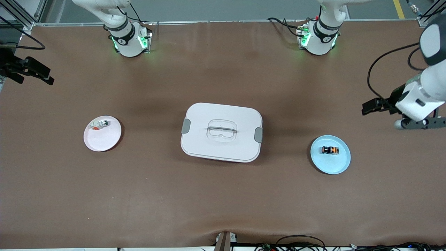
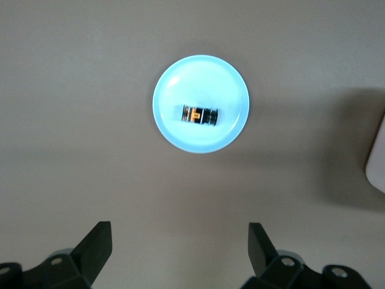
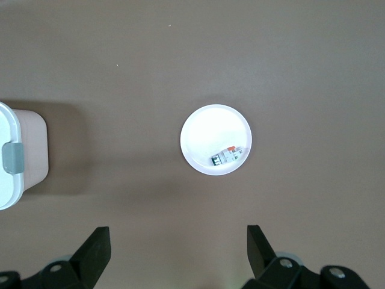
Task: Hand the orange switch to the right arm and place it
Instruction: 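Reach the left gripper down to the switch on the blue plate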
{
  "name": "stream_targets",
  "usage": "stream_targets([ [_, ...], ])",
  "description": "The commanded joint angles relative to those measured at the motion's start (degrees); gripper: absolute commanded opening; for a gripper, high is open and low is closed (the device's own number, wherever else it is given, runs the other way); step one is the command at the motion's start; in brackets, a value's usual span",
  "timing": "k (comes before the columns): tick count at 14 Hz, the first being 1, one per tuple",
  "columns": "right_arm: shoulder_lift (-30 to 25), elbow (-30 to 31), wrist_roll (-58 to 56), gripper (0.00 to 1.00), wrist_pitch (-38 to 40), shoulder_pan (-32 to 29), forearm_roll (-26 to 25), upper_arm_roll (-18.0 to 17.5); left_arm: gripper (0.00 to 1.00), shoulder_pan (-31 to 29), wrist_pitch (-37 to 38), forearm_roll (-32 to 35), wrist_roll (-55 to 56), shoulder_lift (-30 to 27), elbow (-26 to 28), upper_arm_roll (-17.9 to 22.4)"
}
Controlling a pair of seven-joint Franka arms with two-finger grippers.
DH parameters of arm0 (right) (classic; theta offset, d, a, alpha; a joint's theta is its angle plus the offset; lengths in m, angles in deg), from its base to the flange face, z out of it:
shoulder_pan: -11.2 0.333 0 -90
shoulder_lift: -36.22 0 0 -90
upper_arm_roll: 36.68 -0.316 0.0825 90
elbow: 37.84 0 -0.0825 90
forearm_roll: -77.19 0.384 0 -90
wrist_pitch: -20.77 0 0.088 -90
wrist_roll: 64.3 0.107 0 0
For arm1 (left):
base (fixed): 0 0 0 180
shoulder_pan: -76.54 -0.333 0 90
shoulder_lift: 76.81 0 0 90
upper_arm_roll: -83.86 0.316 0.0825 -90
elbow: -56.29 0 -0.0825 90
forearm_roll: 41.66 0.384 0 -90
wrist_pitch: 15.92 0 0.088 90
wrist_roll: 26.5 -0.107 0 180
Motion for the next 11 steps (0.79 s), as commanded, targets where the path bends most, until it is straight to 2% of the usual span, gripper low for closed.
stream_targets([
  [1,-0.94,0.72,-0.52,1.00,0.31,-0.78,0.93,-0.40,1.00,0.26,-4.44,-0.49,-1.14,5.06,-0.81,0.06],
  [7,-0.94,0.81,-0.52,1.00,0.31,-0.87,0.93,-0.40,1.00,1.49,-16.40,0.74,-2.99,13.85,1.56,-0.03],
  [11,-0.94,0.72,-0.52,1.00,0.31,-0.69,0.93,-0.49,1.00,2.01,-25.71,3.12,-2.99,16.67,6.39,-0.03],
])
